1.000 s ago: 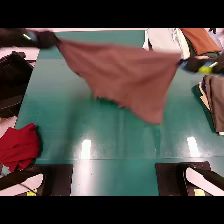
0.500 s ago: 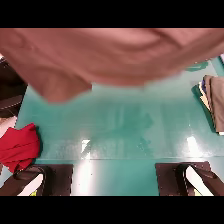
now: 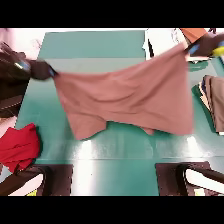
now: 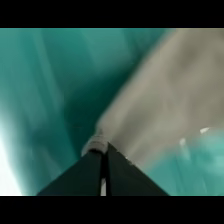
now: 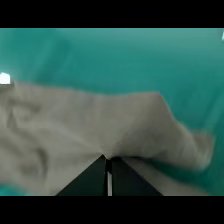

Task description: Fold the shirts.

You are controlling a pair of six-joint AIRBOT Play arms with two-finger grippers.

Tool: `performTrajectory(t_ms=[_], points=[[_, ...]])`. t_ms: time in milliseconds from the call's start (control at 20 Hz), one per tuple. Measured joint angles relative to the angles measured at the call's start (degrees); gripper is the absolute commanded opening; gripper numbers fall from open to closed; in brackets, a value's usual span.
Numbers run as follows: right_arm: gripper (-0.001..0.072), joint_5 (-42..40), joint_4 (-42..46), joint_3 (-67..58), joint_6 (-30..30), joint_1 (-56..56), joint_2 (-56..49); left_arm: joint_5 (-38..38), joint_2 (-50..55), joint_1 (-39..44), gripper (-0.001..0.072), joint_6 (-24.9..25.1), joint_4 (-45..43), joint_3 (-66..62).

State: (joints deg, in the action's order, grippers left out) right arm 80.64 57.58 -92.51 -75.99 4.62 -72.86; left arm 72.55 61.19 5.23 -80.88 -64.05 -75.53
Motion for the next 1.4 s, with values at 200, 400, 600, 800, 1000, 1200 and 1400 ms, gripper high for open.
performTrajectory(t_ms=[200,400,600,800,1000,1200,1400], points=[[0.0389,-6.3,5.3,3.9,-2.3,-5.4,-11.2,-11.5,6.0,-0.1,0.0047,0.8,-3.2,11.0],[0.0521,-8.8,7.1,-2.8,-4.8,-6.0,-18.3,-20.9,9.8,-3.3,0.0537,-3.2,-6.6,10.0],[0.0506,-4.9,7.7,-8.3,-5.6,-4.3,-18.8,-18.0,10.9,-9.6,0.0537,-5.1,-7.7,6.6],[0.0506,-1.0,7.9,-8.3,-5.3,-3.0,-15.2,-12.6,11.2,-12.4,0.0537,-2.9,-5.6,10.2],[0.0501,-2.4,8.0,-2.1,-4.7,-2.6,-10.0,-15.4,11.3,-12.3,0.0537,2.8,2.6,18.9],[0.0500,-5.4,8.0,5.3,-4.5,-2.6,-5.9,-22.3,11.8,-7.9,0.0537,6.3,7.1,25.2],[0.0500,-6.8,7.9,10.1,-4.5,-2.6,-3.2,-26.7,13.3,-4.2,0.0535,6.7,8.7,27.0]])
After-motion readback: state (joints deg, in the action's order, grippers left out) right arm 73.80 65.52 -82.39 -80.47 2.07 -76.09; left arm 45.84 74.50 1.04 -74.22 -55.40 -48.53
